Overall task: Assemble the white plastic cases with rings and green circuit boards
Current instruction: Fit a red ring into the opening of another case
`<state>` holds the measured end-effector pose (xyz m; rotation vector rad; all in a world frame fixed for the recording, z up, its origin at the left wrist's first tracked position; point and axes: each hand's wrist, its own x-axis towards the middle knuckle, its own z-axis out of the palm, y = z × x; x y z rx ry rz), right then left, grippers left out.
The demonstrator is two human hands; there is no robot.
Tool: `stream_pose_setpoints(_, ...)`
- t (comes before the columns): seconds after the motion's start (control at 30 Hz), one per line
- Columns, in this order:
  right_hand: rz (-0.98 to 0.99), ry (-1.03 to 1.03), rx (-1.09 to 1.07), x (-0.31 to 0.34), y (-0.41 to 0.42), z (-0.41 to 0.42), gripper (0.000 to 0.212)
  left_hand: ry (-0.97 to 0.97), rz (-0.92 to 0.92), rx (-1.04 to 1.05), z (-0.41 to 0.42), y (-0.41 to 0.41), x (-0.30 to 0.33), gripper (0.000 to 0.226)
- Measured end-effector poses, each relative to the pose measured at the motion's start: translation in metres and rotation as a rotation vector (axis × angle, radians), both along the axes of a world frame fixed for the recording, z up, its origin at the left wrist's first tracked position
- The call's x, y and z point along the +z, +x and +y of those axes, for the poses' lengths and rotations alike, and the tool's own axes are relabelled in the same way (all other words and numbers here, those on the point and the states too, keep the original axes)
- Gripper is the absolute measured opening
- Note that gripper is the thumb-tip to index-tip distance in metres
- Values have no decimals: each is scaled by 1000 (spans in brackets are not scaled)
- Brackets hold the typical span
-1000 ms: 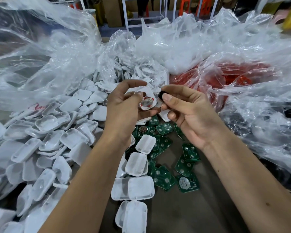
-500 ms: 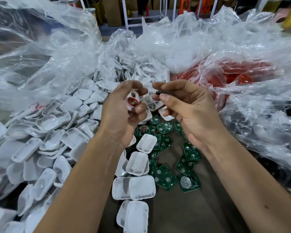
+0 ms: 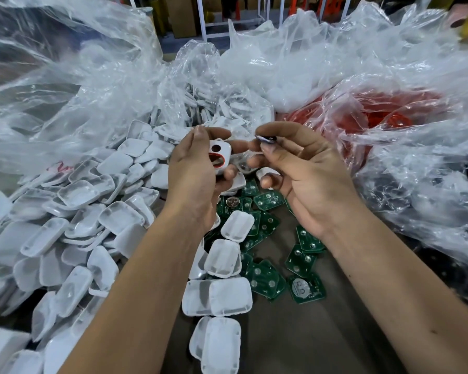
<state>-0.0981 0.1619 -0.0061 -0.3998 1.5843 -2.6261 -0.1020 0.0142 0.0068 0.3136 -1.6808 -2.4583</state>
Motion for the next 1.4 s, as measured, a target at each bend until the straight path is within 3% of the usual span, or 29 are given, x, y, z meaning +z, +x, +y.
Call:
stream_pose_setpoints(0.17,72,115,-38,-3,-1,-2,23,-118,-5,44,-1,-2,-1,36)
stream_pose_setpoints(0.4,231,233,-156,-10,-2,-8,25,-118,-45,-37,-3,-1,-1,28)
stream_pose_setpoints(0.57,234,274,-178,-11,-3,-8,32,-143,-6,-46,-6,-2,-3,23)
stream_pose_setpoints(0.77,209,312,-212,-12,-3,-6,26,-291,77,-15,-10,0,-5,15)
stream_pose_setpoints(0.97,133,324,-230,-13,-5,-4,33,-98,31,-67,-15,1,0,8)
stream_pose_setpoints(1.2,15,401,-260,-19,-8,-5,22,327,-59,-204,-11,-6,0,13)
stream_pose_setpoints(1.4,-155,208,-75,-14,-6,-5,16,298,-65,-168,3,-4,-5,14)
